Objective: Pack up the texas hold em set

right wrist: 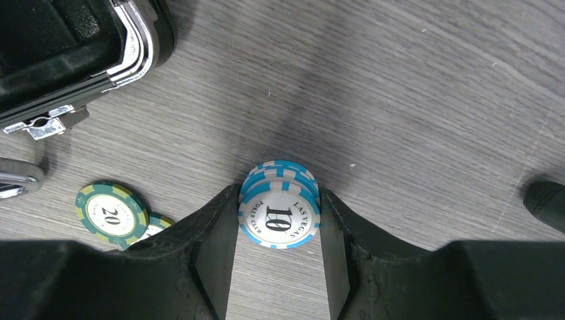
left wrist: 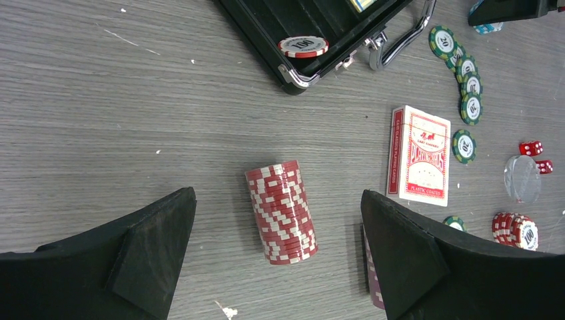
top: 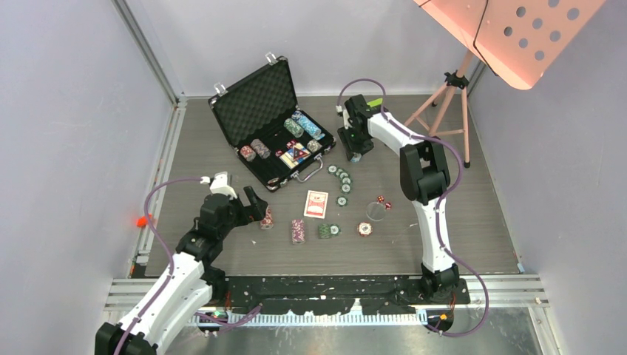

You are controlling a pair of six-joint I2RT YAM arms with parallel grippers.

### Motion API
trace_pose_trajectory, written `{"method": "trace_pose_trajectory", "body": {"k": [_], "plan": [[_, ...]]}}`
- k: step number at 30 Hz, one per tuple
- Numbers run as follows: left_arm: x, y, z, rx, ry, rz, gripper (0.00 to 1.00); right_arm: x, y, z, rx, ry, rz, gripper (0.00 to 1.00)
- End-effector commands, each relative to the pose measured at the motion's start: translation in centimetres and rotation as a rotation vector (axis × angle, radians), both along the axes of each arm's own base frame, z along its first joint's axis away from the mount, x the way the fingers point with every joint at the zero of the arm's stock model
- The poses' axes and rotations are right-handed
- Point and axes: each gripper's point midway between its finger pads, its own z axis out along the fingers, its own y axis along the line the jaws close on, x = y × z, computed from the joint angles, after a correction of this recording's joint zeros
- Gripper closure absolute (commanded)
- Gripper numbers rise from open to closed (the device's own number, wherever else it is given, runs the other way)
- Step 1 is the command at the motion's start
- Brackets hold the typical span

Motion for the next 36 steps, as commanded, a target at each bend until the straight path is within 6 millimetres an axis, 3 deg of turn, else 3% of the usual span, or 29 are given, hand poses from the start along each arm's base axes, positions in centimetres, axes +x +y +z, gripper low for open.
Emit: {"method": "trace_pose_trajectory", "body": {"k": [1, 12, 24, 36], "plan": [[0.5, 0.0, 0.9, -0.008, -0.049, 0.006, 0.02, -1.1, -0.3, 0.4, -0.046, 0.001, -0.025, 0.6], [0.5, 0.1, 0.9, -0.006, -0.049, 0.012, 0.02, -1.0, -0.5, 0.7, -0.072, -0.04, -0.059, 0.8], [0.4, 0.2, 0.9, -0.003, -0.049, 0.015, 0.02, -0.4, 1.2, 3.0, 0.044, -0.061, -0.097, 0.82], [0.4, 0.3, 0.9, -0.004, -0.05, 0.022, 0.02, -0.2, 1.0, 5.2, 0.049, -0.09, -0.112, 0.82]]}}
